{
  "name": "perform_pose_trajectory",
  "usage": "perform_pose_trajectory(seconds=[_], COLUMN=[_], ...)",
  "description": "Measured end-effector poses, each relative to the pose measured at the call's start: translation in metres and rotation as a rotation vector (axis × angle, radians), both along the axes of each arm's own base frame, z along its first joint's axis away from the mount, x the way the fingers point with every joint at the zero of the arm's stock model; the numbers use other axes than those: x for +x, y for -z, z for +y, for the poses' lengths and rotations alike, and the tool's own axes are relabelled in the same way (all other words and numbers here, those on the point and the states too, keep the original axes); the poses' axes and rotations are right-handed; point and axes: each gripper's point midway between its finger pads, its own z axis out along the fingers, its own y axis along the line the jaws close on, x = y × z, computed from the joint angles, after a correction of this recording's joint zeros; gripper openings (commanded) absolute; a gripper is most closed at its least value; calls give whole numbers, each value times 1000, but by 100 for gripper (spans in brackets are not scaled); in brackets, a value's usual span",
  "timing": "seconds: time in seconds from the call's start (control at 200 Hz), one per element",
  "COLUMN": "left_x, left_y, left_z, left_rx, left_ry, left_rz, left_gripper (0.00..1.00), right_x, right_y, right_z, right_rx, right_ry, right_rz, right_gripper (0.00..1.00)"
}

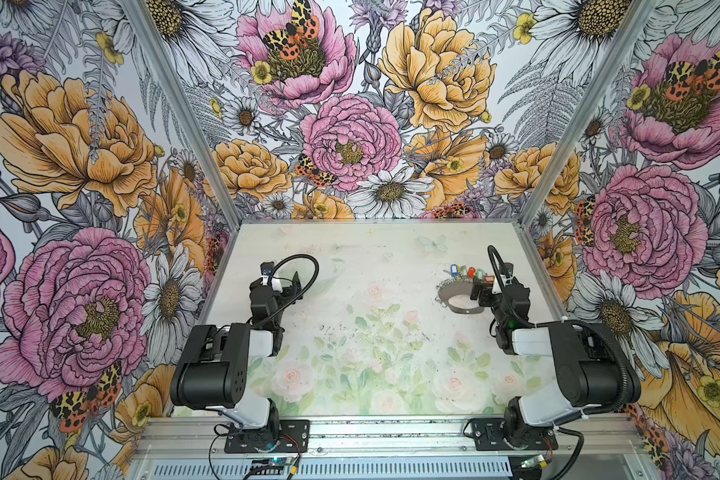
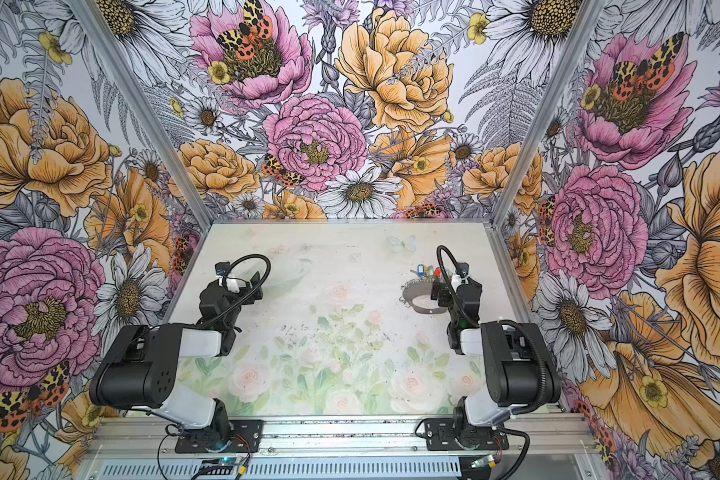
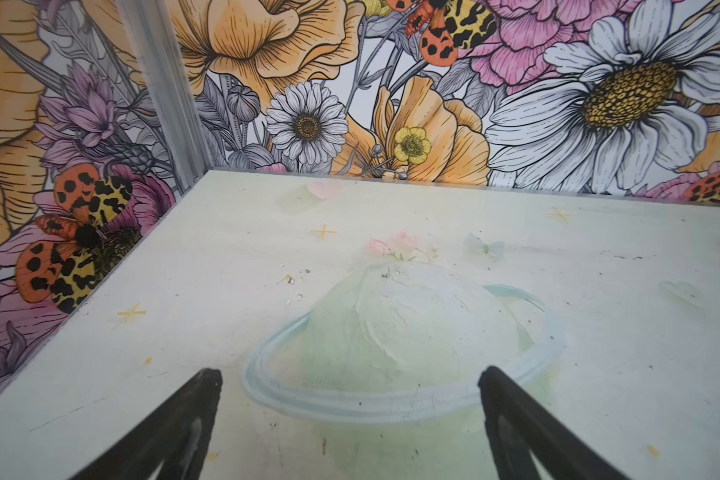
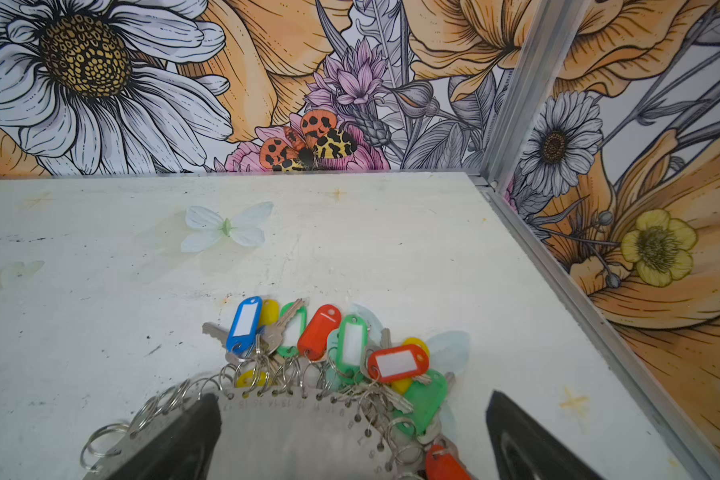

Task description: Put the keys on the keyring

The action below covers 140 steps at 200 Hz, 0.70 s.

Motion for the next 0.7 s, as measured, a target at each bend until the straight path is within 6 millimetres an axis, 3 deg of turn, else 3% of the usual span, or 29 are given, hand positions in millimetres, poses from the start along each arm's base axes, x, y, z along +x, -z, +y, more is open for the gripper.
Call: perform_pose_trajectory(seconds=[0.701], left_x=[0], left_y=[0], left_z=[-1], left_rx=[-9], left_ry=[28], left_rz=[0], left_gripper=[99], right_x=[0], right_y=[0], right_z=[0], right_rx=[0], right_ry=[0], right_rz=[0], right_gripper=[99])
